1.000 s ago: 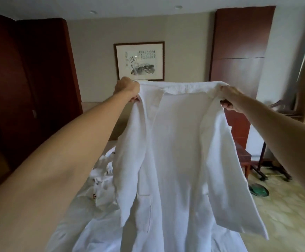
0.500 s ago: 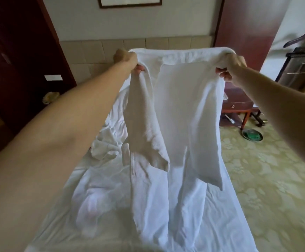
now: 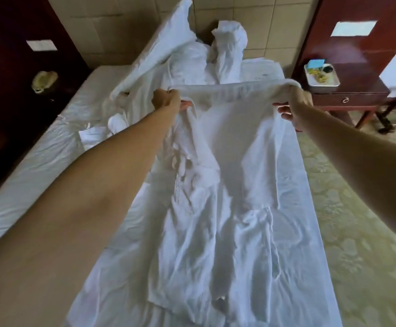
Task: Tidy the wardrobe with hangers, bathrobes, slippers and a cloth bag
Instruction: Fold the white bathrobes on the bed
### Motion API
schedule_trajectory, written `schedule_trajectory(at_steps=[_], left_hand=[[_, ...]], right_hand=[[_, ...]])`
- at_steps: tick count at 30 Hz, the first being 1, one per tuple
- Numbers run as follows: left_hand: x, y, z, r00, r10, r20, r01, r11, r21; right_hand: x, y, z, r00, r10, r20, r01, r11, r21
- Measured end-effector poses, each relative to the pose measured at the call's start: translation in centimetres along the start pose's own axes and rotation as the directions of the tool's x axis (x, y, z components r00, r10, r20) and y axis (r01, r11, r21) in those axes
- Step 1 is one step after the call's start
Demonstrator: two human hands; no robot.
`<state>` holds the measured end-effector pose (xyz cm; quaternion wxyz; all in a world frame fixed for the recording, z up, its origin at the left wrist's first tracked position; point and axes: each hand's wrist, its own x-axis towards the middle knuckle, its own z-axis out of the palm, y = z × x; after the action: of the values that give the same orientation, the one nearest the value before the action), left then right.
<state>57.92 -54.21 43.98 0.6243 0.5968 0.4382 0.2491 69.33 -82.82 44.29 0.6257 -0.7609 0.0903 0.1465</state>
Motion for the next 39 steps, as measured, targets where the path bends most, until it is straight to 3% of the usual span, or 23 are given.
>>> schedule_trajectory(at_steps=[8, 19, 24, 28, 32, 39], left_hand=[[3.3, -8.5, -0.3, 0.995, -0.076, 0.062, 0.075, 0.997, 0.011], [-7.3, -27.1, -11.5, 0.957, -0.286, 0.046, 0.283, 0.958, 0.048], [-14.1, -37.8, -17.8, 0.945, -0.316, 0.088, 0.298, 0.939, 0.170], [-17.8, -47.2, -23.0, 0.893, -0.436, 0.111, 0.374, 0.857, 0.355], [-19.8, -53.8, -26.0, 0.859, -0.498, 0.119, 0.391, 0.789, 0.474], [-17.7, -58.5, -28.0, 0.814, -0.521, 0.257, 0.307, 0.760, 0.572]], right_hand=[[5.6, 7.4, 3.7, 0.996, 0.089, 0.007, -0.089, 0.996, 0.013], [-8.5, 24.7, 2.2, 0.947, 0.318, -0.037, -0.311, 0.941, 0.134], [-18.0, 36.6, -0.2, 0.876, 0.452, -0.165, -0.399, 0.874, 0.276], [-24.3, 46.1, -1.2, 0.754, 0.609, -0.246, -0.532, 0.786, 0.316], [-27.2, 53.8, -0.8, 0.676, 0.700, -0.230, -0.606, 0.706, 0.368], [-26.6, 60.3, 0.2, 0.672, 0.723, -0.158, -0.644, 0.677, 0.356]])
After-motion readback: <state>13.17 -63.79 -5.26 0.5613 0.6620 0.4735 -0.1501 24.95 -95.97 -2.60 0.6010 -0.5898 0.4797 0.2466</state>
